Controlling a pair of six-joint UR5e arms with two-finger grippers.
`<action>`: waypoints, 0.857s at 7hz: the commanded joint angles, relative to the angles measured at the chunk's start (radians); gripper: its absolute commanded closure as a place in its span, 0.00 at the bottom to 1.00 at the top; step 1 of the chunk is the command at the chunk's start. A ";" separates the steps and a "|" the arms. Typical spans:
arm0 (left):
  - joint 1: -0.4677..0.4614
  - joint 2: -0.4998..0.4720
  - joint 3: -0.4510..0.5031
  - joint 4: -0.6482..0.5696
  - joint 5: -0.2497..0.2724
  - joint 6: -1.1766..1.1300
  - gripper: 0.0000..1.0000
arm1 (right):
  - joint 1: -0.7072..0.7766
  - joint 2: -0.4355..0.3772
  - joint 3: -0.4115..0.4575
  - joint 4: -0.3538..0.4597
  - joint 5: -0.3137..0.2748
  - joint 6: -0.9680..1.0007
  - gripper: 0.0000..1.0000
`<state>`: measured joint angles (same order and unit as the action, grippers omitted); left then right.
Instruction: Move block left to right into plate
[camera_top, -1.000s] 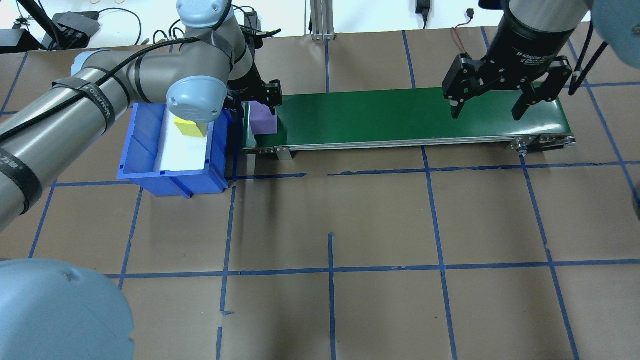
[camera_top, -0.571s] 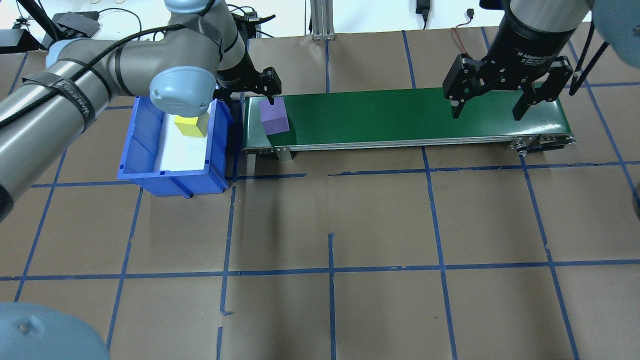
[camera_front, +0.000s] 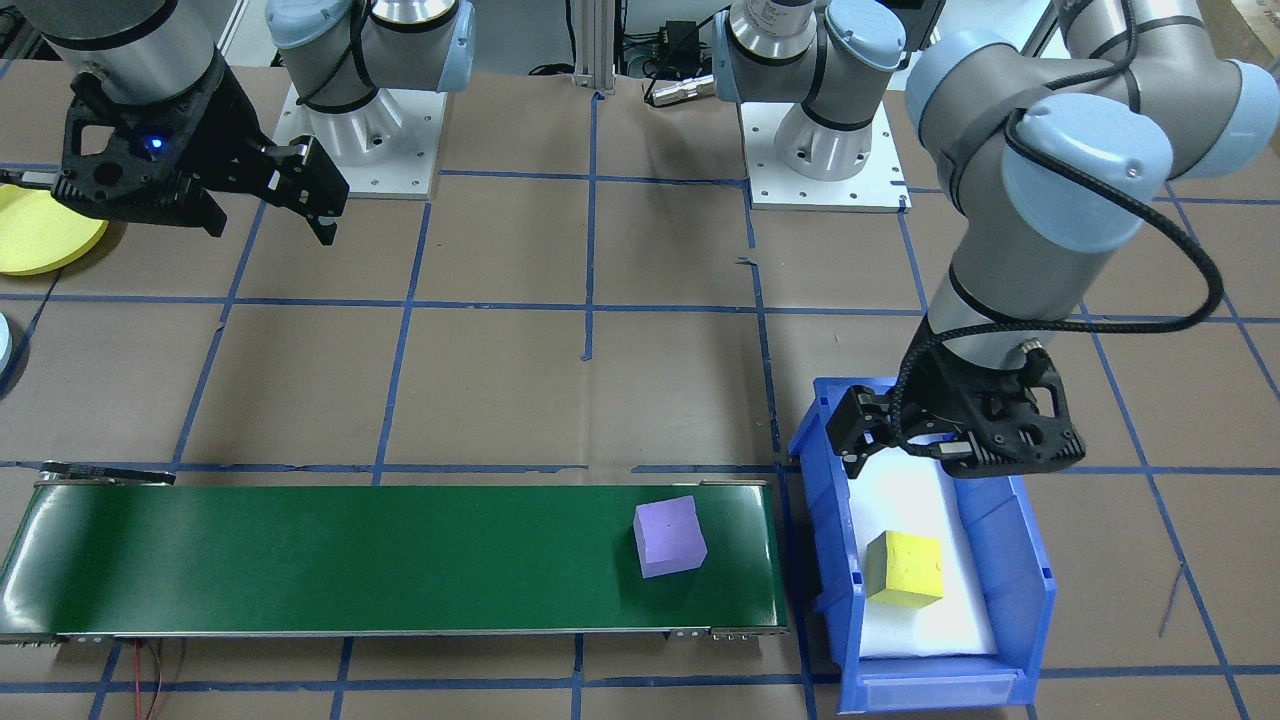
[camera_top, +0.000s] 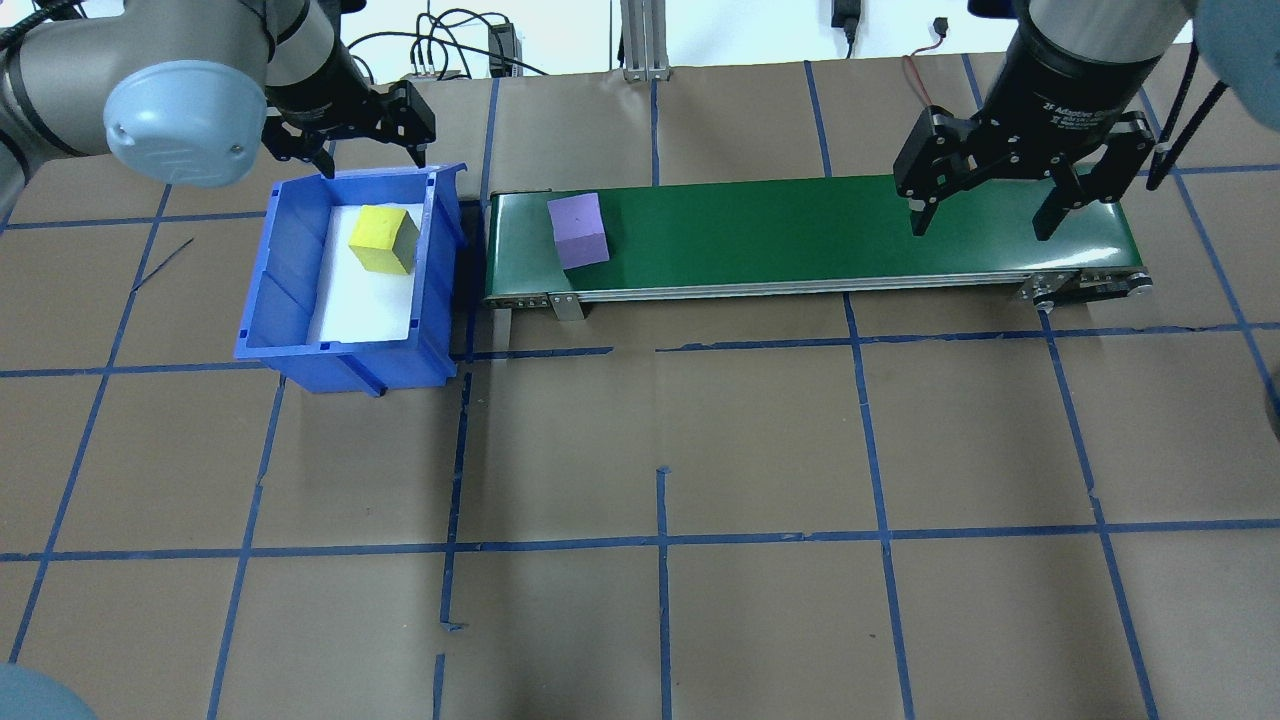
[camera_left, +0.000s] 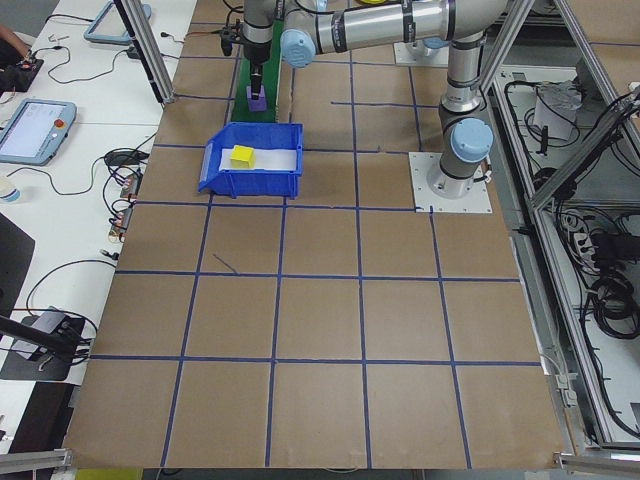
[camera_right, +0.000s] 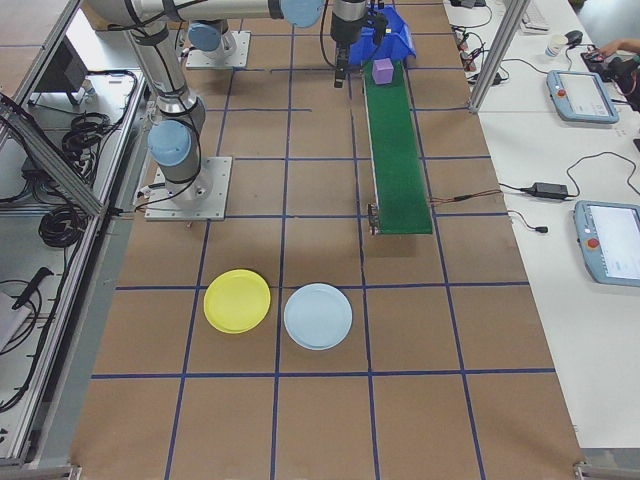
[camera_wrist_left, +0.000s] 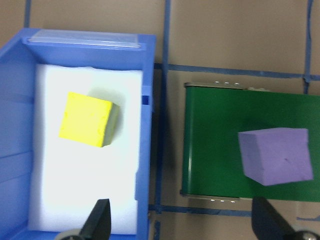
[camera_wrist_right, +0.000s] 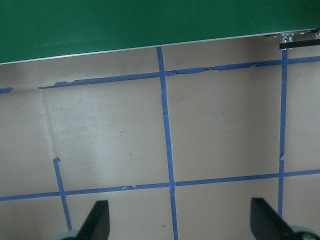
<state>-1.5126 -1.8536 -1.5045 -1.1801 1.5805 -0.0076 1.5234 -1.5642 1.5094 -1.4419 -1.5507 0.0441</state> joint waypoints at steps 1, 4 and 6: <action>0.046 -0.057 0.003 0.049 0.003 0.178 0.00 | -0.041 0.000 0.000 0.006 0.001 -0.001 0.00; 0.094 -0.182 0.003 0.183 -0.007 0.320 0.00 | -0.077 0.000 -0.001 0.000 0.006 -0.009 0.00; 0.098 -0.258 0.000 0.185 0.001 0.321 0.00 | -0.135 0.000 -0.002 0.004 0.005 -0.091 0.00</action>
<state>-1.4173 -2.0615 -1.5019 -1.0020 1.5769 0.3087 1.4223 -1.5646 1.5075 -1.4402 -1.5449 0.0064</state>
